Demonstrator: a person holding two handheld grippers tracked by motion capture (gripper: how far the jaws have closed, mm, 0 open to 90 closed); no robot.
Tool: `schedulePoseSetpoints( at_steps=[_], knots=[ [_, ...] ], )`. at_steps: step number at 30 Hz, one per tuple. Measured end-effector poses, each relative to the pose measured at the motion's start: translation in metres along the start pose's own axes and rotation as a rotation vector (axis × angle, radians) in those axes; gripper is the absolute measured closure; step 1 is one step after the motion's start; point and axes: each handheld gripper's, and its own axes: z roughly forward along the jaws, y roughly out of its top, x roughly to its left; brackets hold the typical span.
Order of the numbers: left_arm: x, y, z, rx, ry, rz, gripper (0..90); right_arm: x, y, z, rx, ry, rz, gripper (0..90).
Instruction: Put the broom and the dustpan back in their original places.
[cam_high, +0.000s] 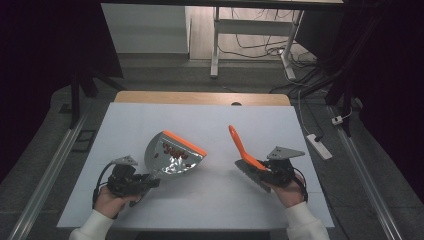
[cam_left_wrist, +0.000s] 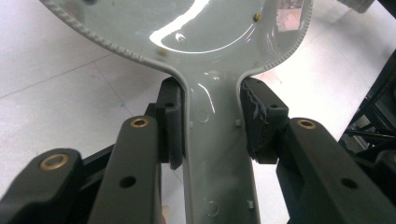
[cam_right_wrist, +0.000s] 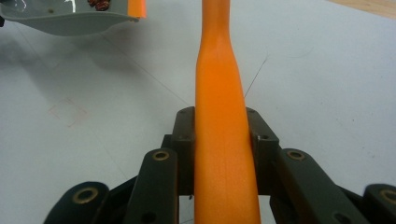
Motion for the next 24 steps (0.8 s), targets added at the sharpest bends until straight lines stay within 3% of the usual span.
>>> schedulePoseSetpoints(
  at_steps=[9,16,24],
  knots=[
    [0.001,-0.008,-0.003,-0.011,0.026,-0.025,62.1,0.008,-0.004,-0.007,0.008,0.002,-0.011,70.6],
    [0.002,-0.013,0.0,-0.007,0.06,-0.05,62.1,0.007,-0.011,-0.007,0.021,0.005,0.012,70.5],
    [0.004,-0.022,0.003,-0.021,0.093,-0.117,62.1,0.012,-0.015,-0.006,0.029,0.034,0.041,70.5]
  ],
)
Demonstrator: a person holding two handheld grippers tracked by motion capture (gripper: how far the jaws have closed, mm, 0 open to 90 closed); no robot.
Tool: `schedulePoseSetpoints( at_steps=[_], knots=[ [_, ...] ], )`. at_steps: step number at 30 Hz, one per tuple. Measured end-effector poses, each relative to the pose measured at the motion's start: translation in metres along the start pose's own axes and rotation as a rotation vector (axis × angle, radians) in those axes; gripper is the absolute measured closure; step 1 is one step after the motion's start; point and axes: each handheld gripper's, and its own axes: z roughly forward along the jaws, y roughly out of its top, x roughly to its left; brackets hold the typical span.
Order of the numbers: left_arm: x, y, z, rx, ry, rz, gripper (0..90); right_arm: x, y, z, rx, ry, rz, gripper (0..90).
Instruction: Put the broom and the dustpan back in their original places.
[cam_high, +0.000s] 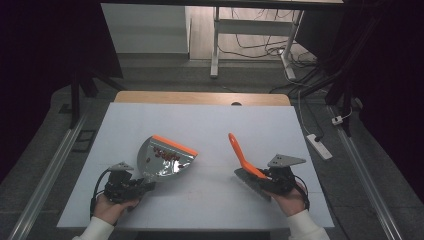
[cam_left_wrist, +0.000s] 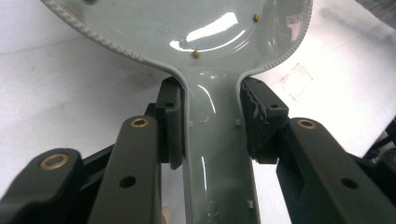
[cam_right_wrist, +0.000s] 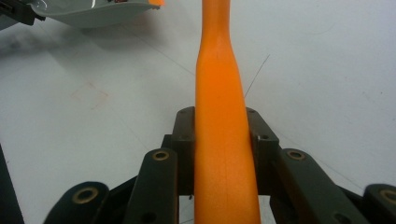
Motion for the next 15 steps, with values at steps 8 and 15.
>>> schedulePoseSetpoints(
  at_steps=[8,15],
  knots=[
    [0.0035,-0.0035,-0.0012,-0.038,0.056,-0.063,62.1,-0.0004,-0.002,0.0001,0.007,-0.001,0.011,70.5],
    [0.0075,-0.0087,-0.002,-0.057,0.087,-0.121,62.1,0.0009,-0.002,-0.0012,0.012,0.002,0.017,70.5]
  ],
)
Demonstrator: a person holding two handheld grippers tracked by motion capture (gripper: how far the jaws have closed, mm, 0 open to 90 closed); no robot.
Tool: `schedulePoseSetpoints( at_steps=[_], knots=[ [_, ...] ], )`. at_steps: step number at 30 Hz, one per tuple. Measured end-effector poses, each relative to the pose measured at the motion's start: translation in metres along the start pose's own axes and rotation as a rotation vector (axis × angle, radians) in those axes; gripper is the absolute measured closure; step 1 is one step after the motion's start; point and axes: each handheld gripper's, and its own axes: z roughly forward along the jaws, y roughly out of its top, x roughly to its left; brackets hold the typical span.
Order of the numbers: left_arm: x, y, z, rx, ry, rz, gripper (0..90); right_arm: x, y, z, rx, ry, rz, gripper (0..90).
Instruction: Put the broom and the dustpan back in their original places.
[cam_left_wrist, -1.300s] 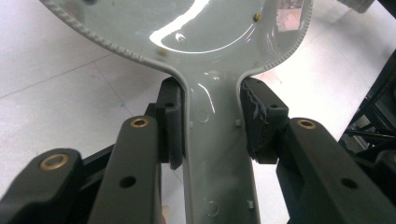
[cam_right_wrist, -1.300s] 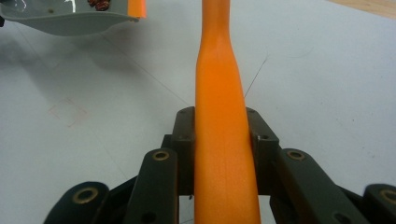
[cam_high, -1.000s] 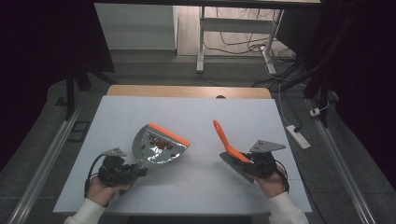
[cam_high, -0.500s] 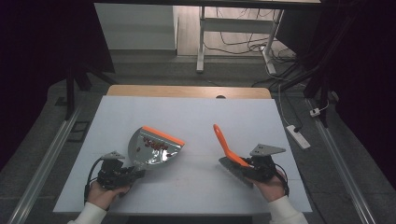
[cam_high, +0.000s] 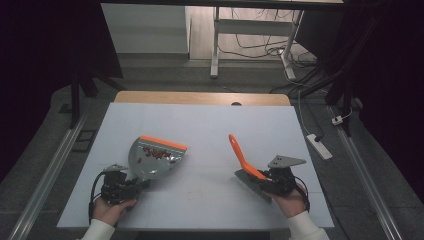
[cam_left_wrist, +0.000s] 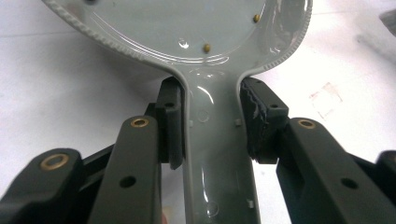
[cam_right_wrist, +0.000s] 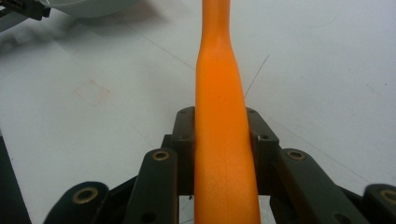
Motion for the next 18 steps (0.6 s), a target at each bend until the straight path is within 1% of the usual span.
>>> schedulePoseSetpoints(
  at_steps=[5,9,13,15,18],
  knots=[
    [0.0024,-0.0028,-0.0015,-0.007,0.026,-0.037,62.1,0.0003,-0.0008,-0.0004,0.009,0.003,0.006,70.5],
    [0.0035,-0.0046,-0.0021,-0.016,0.072,-0.072,62.0,0.0004,-0.0011,-0.0007,0.008,-0.004,0.008,70.5],
    [0.0064,-0.005,-0.0014,-0.015,0.057,-0.098,62.0,-0.0001,-0.0014,0.0001,0.013,-0.001,0.011,70.5],
    [0.0062,-0.005,-0.0004,-0.014,0.057,-0.107,62.0,-0.0006,-0.0016,0.0009,0.018,0.0,0.014,70.5],
    [0.0063,-0.0046,0.0012,-0.008,0.059,-0.107,62.0,-0.0012,-0.0021,0.0022,0.026,0.001,0.02,70.5]
  ],
)
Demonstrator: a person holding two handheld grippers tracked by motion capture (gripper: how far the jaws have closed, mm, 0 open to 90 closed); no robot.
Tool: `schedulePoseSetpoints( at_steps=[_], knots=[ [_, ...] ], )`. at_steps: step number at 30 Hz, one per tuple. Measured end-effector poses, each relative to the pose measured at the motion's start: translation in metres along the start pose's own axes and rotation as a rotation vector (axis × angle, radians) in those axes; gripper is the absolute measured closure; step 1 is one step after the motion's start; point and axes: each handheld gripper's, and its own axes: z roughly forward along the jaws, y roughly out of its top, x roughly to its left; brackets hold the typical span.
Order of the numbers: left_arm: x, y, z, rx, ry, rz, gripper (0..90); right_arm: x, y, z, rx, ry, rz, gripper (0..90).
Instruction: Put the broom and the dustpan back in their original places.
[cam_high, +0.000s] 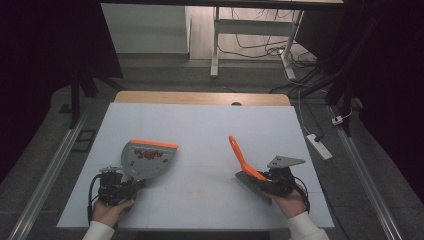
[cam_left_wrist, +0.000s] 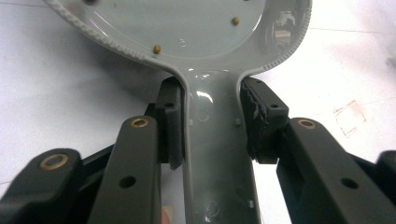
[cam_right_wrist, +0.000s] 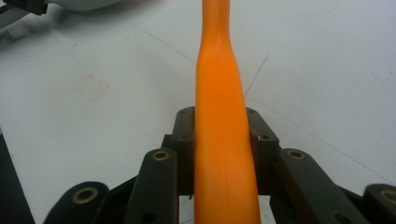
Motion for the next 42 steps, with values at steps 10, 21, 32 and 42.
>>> schedulePoseSetpoints(
  at_steps=[10,21,32,42],
  knots=[
    [0.001,0.0,0.008,0.039,0.009,-0.011,61.9,-0.017,-0.002,0.011,0.045,-0.023,0.079,70.3],
    [0.001,-0.001,0.009,0.038,0.003,-0.015,61.1,-0.033,-0.005,0.015,0.06,-0.071,0.096,62.9],
    [0.003,-0.002,0.008,0.042,-0.011,0.008,41.6,-0.046,-0.007,0.022,0.097,-0.129,0.123,47.9],
    [0.003,-0.001,0.0,0.016,0.024,0.033,31.7,-0.051,-0.008,0.023,0.116,-0.177,0.132,43.5]
  ],
)
